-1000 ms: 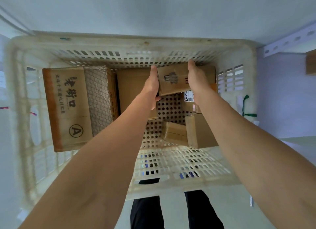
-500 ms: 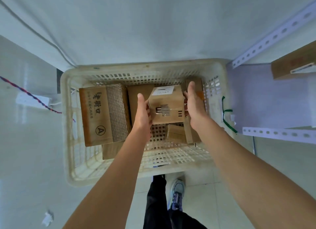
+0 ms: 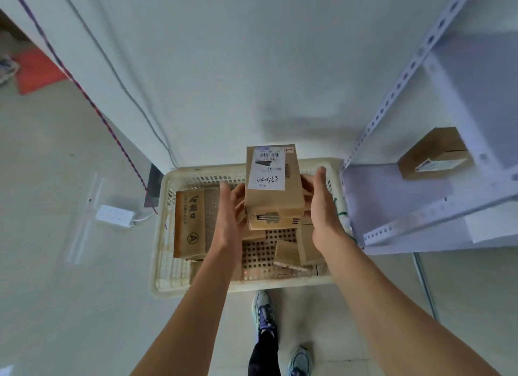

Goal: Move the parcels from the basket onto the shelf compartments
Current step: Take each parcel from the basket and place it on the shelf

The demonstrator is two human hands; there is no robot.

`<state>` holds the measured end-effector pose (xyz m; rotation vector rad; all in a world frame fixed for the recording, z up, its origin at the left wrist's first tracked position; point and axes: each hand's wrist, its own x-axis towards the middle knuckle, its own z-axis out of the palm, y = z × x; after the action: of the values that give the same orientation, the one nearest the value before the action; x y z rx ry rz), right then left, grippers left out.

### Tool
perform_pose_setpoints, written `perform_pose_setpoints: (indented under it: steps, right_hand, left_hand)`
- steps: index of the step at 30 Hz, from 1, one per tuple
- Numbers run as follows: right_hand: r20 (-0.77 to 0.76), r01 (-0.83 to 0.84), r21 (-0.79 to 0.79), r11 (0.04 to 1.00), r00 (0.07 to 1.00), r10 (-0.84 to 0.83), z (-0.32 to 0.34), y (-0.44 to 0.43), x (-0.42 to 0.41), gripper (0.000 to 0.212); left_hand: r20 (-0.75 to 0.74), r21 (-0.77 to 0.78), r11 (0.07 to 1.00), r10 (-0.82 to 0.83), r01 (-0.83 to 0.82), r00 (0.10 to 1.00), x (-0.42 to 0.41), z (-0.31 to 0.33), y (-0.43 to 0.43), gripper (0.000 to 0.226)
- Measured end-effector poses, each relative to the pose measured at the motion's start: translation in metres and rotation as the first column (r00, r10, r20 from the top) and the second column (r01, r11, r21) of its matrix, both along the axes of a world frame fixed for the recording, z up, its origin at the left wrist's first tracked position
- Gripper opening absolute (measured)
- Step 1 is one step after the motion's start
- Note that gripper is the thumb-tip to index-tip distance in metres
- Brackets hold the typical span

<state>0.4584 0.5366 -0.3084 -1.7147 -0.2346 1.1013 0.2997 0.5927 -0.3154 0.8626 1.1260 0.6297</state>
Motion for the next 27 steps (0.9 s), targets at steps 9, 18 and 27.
perform_pose_setpoints:
  steps: [9, 18, 27]
  right_hand:
    - [0.018, 0.066, 0.221, 0.973, 0.997, -0.072, 0.093, -0.067, 0.003, 0.060]
    - [0.081, 0.064, 0.345, 0.936, 0.992, -0.098, 0.150, -0.115, -0.003, 0.070]
    - [0.123, 0.096, 0.444, 0.891, 0.978, -0.167, 0.205, -0.154, -0.024, 0.053]
  left_hand:
    - [0.064, 0.145, 0.988, -0.054, 0.044, 0.996, 0.000, 0.091, -0.064, 0.098]
    - [0.089, 0.255, 0.964, -0.104, 0.078, 0.991, 0.001, 0.153, -0.106, 0.076]
    - [0.126, 0.362, 0.910, -0.264, 0.203, 0.956, -0.003, 0.206, -0.127, 0.072]
